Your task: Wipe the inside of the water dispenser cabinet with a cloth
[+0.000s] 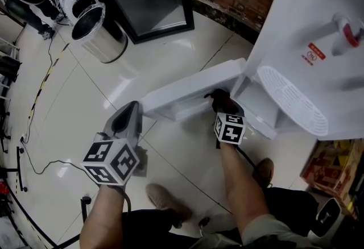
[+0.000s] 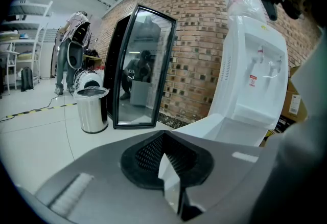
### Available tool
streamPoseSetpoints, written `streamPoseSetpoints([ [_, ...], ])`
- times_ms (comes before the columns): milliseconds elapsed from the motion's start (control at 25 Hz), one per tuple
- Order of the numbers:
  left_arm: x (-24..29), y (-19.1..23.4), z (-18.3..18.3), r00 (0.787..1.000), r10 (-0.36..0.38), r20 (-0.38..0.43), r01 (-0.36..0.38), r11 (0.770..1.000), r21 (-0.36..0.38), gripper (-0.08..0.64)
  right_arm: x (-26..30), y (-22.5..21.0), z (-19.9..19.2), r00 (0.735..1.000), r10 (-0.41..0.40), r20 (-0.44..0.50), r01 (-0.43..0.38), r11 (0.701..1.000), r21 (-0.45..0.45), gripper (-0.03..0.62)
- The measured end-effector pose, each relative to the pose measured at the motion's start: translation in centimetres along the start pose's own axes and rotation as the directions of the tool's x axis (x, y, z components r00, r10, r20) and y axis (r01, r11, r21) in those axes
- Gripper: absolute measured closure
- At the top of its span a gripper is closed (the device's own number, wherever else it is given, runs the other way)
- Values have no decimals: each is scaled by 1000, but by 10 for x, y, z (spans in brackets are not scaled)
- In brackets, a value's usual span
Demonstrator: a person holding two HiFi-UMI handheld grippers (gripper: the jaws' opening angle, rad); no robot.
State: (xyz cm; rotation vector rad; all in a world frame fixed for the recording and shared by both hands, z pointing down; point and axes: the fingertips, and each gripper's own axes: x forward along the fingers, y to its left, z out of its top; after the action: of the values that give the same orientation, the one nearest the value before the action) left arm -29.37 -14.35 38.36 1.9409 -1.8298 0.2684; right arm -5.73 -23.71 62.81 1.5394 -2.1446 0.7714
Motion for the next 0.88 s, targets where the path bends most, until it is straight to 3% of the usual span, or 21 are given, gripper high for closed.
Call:
streamPoseSetpoints([
  [480, 2, 1, 2, 1000, 30, 3, -30, 1000, 11, 561, -17, -52, 11, 991, -129, 39, 126, 989, 84, 488],
  [880, 3, 1, 2, 1000, 25, 7, -25, 1000, 12, 561, -10, -58, 13, 993, -117, 9, 116, 991, 72, 489],
])
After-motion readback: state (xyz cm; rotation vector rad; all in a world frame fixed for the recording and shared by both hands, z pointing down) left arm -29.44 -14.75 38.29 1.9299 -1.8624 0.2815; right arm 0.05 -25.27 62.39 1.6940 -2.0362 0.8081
